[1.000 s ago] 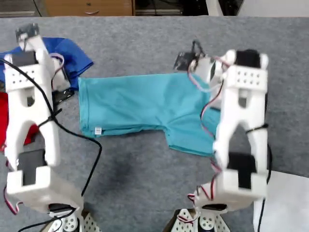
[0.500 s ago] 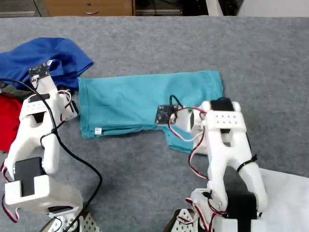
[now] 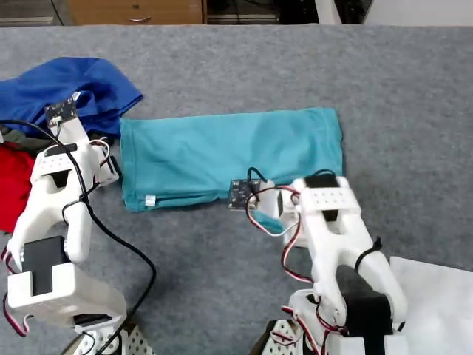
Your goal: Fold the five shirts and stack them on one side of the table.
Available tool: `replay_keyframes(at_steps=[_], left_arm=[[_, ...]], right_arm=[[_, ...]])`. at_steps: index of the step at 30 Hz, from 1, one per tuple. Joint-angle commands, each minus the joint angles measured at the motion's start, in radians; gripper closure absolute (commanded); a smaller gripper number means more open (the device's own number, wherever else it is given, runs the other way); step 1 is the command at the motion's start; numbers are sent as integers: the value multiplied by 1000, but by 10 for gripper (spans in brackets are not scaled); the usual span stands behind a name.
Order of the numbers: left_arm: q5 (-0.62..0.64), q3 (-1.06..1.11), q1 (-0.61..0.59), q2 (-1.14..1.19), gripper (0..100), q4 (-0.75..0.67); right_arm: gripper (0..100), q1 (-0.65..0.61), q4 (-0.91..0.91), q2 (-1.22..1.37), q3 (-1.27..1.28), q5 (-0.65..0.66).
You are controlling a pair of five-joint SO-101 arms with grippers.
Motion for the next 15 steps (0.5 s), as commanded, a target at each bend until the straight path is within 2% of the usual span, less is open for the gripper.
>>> replay_keyframes(at_steps=[1, 6, 15], left_arm=[[-3, -35, -9, -5, 826, 5], [-6, -34, -9, -5, 826, 5], [-6, -32, -9, -5, 826, 5]], right_arm=[[771, -7, -46, 68, -10, -11], [774, 36, -18, 200, -113, -11], [777, 62, -35, 222, -122, -6]])
